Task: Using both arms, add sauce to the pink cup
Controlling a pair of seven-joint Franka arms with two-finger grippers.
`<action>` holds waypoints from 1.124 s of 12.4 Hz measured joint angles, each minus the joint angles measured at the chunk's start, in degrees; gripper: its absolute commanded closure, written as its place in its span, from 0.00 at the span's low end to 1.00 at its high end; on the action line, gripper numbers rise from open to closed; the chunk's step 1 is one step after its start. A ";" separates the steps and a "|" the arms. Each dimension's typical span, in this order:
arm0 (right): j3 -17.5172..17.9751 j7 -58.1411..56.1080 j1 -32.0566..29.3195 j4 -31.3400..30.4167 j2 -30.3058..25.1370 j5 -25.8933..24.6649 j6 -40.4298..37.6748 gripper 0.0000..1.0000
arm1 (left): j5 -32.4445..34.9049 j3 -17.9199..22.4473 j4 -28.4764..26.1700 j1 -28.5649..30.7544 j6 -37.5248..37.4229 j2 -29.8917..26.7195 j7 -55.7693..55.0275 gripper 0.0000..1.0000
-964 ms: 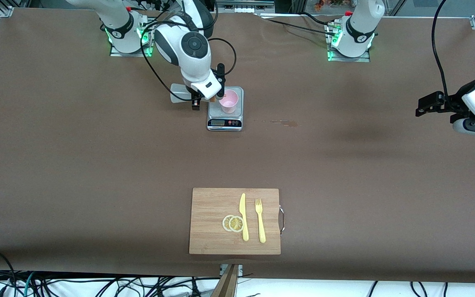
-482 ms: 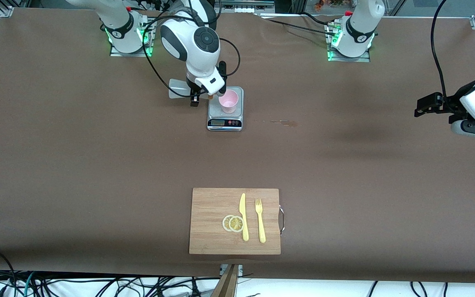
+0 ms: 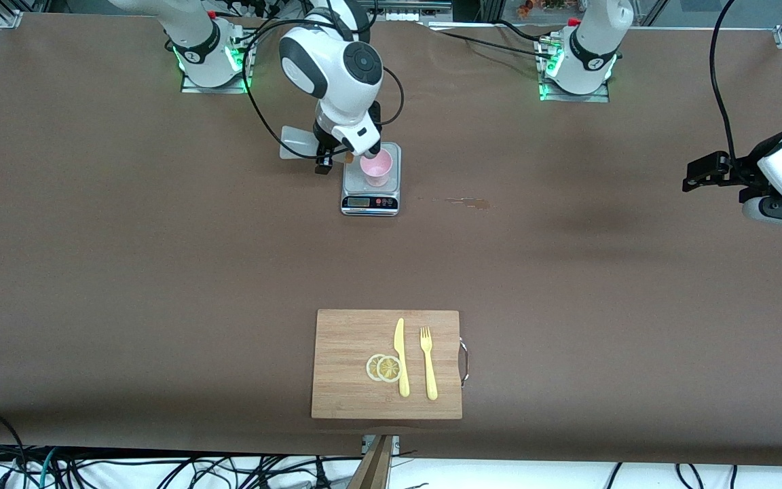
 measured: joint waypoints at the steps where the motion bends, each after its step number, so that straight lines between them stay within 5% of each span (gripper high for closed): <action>1: 0.03 0.11 0.07 0.81 0.50 -0.08 -0.88 0.89 | 0.00 0.00 0.04 0.00 -0.01 0.02 0.00 0.00; 11: -0.20 0.80 -0.93 5.24 1.99 -0.96 -5.97 0.86 | 0.00 -0.04 0.23 -0.01 -0.04 0.17 0.00 0.00; 14: -0.32 -3.89 -5.83 5.74 -0.84 4.01 -6.09 0.86 | 0.00 -0.12 0.27 -0.05 -0.04 0.21 0.00 0.00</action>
